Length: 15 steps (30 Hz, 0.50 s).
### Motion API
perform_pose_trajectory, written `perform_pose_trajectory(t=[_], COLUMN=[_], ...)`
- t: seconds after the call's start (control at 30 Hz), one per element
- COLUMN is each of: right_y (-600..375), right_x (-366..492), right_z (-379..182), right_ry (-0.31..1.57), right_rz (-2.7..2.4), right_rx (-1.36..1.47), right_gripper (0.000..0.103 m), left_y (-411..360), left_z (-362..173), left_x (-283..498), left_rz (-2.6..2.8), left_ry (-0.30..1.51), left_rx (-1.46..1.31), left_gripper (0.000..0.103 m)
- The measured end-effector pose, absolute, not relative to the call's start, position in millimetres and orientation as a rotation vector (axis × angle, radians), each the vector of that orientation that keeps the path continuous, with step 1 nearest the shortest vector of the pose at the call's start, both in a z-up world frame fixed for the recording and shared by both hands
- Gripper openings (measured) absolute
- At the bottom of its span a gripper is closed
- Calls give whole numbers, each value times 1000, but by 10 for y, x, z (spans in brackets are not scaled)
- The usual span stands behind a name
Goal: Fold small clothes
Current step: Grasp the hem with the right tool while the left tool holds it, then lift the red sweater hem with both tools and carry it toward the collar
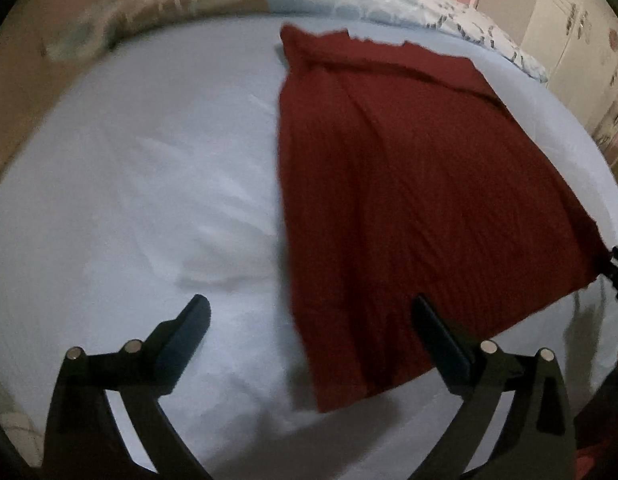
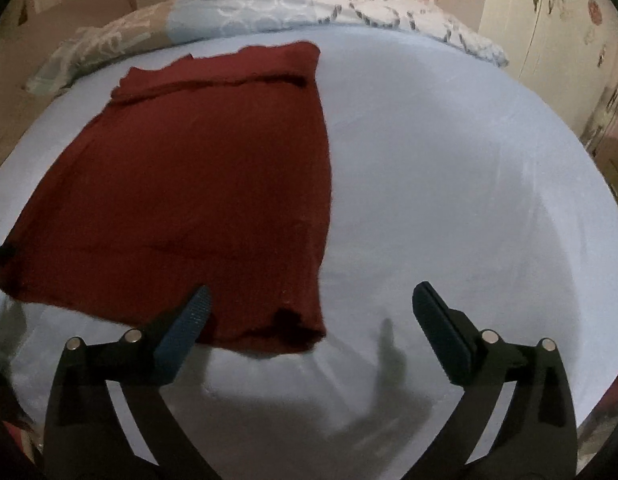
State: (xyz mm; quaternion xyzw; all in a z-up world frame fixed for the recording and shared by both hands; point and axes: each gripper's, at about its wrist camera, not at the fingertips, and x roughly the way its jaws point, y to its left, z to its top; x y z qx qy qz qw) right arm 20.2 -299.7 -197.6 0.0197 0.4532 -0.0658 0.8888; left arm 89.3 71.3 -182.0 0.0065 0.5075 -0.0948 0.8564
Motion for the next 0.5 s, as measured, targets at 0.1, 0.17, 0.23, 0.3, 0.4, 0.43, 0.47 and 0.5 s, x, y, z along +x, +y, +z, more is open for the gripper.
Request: perform_pose_trajectory(t=[0.1,0.17,0.23,0.3,0.4,0.43,0.47,0.5], right_y=[-2950,-2911,-2889,-2875,-2842,-2826,-2820,-2814], right_x=[264,311,376,424,479,496,502,510], right_z=[-2032,-2076,-2134,-2152,-2166,-2172,-2171,-2171], right_ry=[977,999,1035,1046,1062,1067,1069,1070], right_rz=[-122,-122,-107,-97,-97,-100,-101,-102], right_rx=[64,55,74,108,111,105,103,104], right_gripper=[92,81,72,66,66,66,66,66], left_y=[572,448,371,309,293,308,309,287], left_z=[-1953,-2023,-2040,-2048,-2071,-2069,-2067,-2068], left_x=[923,913,902,912,961,966,968,962], left_rz=[-236,-229,-218,-209,-201,-199,-196,-192], left_ry=[1108,1113,1100,1096,1105,1104,1101,1102], left_rx=[6,53,103,131,126,125,129,141], left_gripper=[101,101,101,101,101,100,100,100])
